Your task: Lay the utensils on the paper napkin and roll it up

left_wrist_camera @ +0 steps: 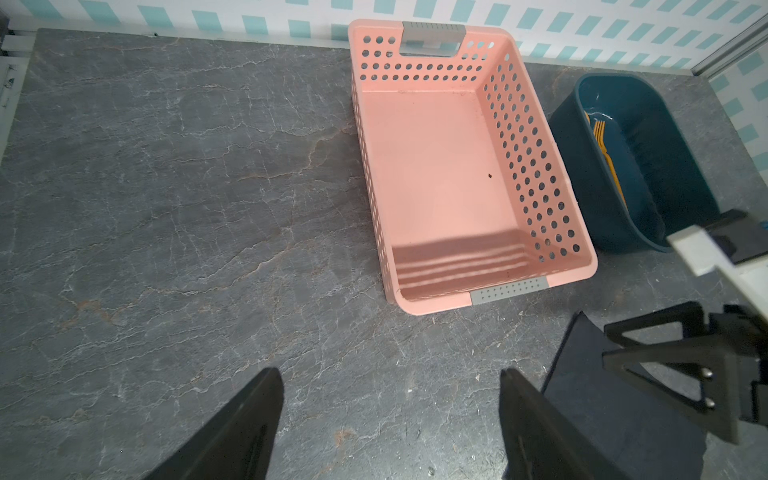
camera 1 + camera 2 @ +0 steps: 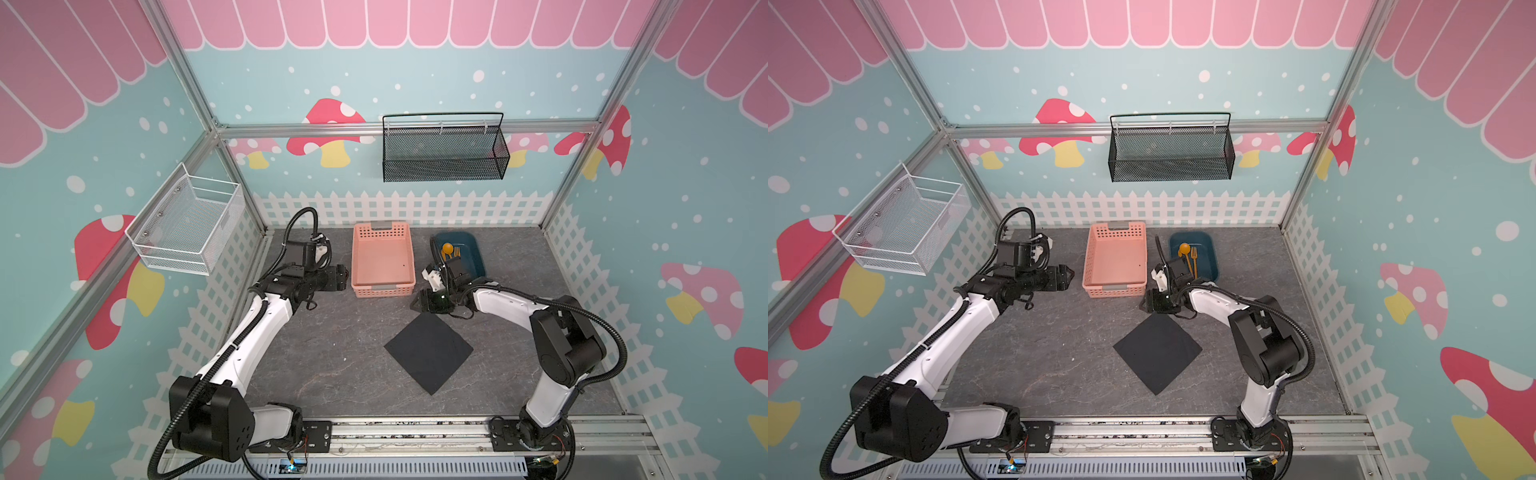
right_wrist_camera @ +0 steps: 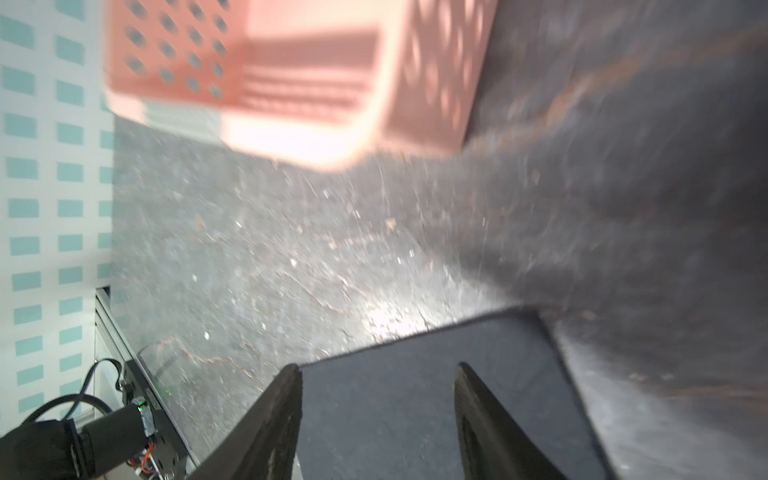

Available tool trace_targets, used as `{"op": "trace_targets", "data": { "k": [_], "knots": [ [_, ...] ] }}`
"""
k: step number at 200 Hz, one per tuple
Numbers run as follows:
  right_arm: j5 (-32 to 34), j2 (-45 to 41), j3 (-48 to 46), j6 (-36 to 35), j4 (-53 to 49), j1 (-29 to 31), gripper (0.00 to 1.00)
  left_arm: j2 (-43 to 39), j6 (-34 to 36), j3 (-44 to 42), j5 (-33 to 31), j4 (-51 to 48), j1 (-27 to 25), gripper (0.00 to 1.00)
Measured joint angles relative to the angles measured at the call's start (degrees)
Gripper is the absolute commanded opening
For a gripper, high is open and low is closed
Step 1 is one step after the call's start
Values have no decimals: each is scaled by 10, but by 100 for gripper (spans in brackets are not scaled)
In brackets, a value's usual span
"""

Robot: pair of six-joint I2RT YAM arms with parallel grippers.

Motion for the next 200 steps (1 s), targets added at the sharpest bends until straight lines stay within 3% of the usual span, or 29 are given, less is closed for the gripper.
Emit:
{"op": "trace_targets", "data": {
  "k": [52,62,161,200],
  "knots": [
    [69,9,127,-50,-71,-51,54,0,0,0,0,0,0,83],
    [86,20,154,-59,-82,-61,49,0,0,0,0,0,0,84],
    [216,222,356,-136,-175,-130,25,-32,1,-1,-5,-24,0,84],
    [245,276,422,-158,-191,-134,22,-47,6,-23,-18,-26,0,83]
  ]
}}
